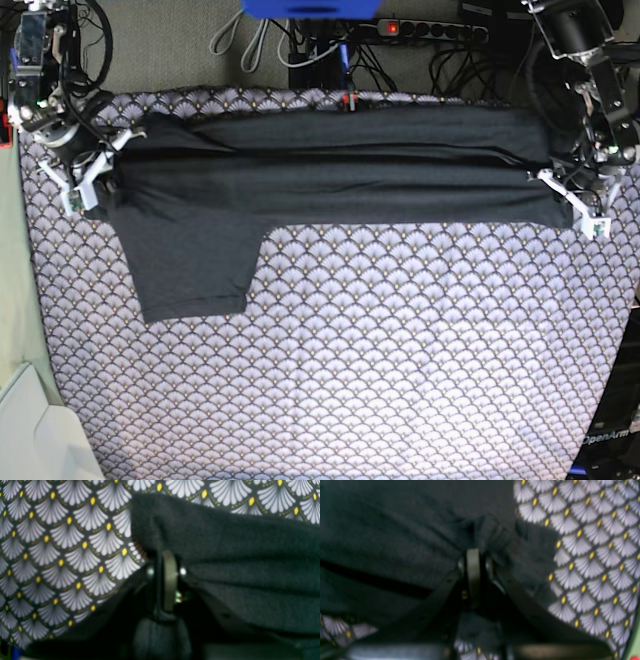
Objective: Fold the T-shirt properly
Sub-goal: 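Reach the right gripper to the hanging sleeve and grasp it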
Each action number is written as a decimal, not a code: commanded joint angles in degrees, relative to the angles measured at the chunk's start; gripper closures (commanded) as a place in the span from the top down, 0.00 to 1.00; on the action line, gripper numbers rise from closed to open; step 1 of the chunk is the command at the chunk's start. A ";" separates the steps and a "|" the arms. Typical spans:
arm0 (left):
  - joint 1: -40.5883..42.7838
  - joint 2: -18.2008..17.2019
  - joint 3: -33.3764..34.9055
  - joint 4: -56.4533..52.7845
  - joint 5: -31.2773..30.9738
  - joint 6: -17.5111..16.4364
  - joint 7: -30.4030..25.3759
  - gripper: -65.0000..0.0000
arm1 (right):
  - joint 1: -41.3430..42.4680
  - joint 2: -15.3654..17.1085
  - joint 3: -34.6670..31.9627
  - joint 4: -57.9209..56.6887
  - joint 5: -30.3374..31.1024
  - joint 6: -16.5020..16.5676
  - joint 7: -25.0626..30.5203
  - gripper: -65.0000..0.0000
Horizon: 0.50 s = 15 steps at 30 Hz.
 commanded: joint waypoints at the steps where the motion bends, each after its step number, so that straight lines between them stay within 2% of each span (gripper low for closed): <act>1: 0.78 -0.78 0.01 0.33 0.25 -0.56 3.77 0.22 | 0.63 0.99 0.57 0.79 0.20 -0.13 -0.35 0.16; 5: 0.70 -0.87 -0.26 0.33 0.16 -0.65 6.41 0.52 | 0.63 1.08 0.57 1.23 0.20 -0.13 -3.16 0.35; 7: 0.87 -0.87 -0.08 0.33 0.16 -0.65 6.41 0.63 | 0.63 1.08 0.66 1.23 0.20 -0.13 -3.25 0.43; 9: 0.96 -0.87 -0.08 0.33 0.16 -0.65 6.41 0.67 | 0.37 1.08 2.24 1.23 0.20 -0.13 -3.33 0.50; 13: 0.96 -0.87 -0.34 0.33 0.16 -0.65 6.41 0.67 | 0.37 0.81 7.60 1.32 0.37 0.31 -3.33 0.59; 15: 0.96 -0.87 -0.34 0.33 0.16 -0.65 6.41 0.67 | 0.72 0.81 10.68 1.32 0.37 3.12 -3.33 0.59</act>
